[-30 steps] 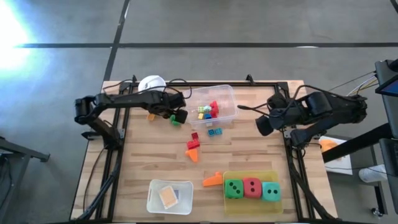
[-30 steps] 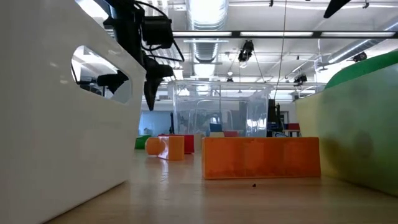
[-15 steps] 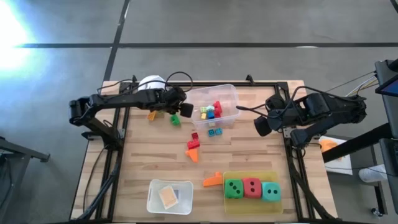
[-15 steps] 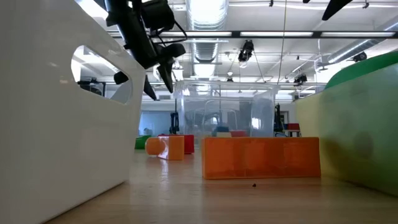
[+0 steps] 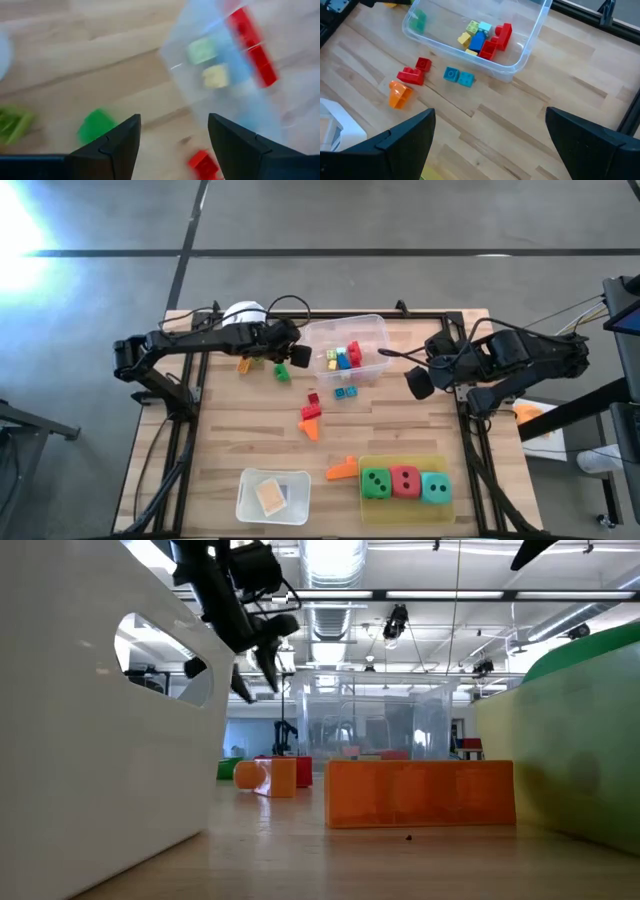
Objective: Pick & Place Toys
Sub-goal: Adjust the transparent bin on the table, then put the green game piece into the transparent bin
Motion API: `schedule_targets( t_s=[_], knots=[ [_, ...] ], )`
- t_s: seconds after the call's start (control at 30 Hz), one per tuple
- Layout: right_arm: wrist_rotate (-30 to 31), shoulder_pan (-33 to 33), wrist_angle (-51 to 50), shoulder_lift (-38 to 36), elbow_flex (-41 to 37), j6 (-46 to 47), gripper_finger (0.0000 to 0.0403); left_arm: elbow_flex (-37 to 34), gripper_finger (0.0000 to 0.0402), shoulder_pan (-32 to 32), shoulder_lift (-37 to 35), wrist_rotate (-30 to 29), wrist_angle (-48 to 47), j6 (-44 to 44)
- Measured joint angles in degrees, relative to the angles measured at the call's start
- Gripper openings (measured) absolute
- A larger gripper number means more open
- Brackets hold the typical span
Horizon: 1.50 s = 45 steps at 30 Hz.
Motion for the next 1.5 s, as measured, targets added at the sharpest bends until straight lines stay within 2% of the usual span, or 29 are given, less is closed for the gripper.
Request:
schedule_targets(
  t_s=[0.1,0.17,0.4,0.57,0.9,1.23,1.5],
  knots=[
    [0.0,0.0,0.1,0.0,0.0,0.0,0.0370,-0.1,0.0245,0.0,0.0,-1.1,-8.5,-6.6],
    [0.0,0.0,0.6,0.0,0.0,0.0,0.0370,-1.0,0.0258,0.0,-0.1,-2.9,-10.9,-11.5],
    [-0.1,0.2,1.0,0.0,0.0,-0.2,0.0370,-6.9,0.0325,0.7,-0.1,-2.6,-2.7,-16.3],
    [-0.1,0.2,1.0,0.0,0.0,-0.2,0.0370,-9.9,0.0360,1.2,-0.1,-2.6,-1.0,-18.0],
    [-0.1,0.2,1.0,0.0,0.0,-1.1,0.0370,-14.4,0.0365,1.2,0.0,-2.6,4.9,-20.8],
    [-0.2,0.2,1.3,0.0,0.0,-0.8,0.0370,-15.9,0.0365,1.2,0.1,-2.6,6.0,-22.0],
    [-0.2,0.2,1.7,0.0,0.0,-0.7,0.0370,-15.8,0.0365,1.1,4.5,0.4,6.4,-23.4]
  ],
)
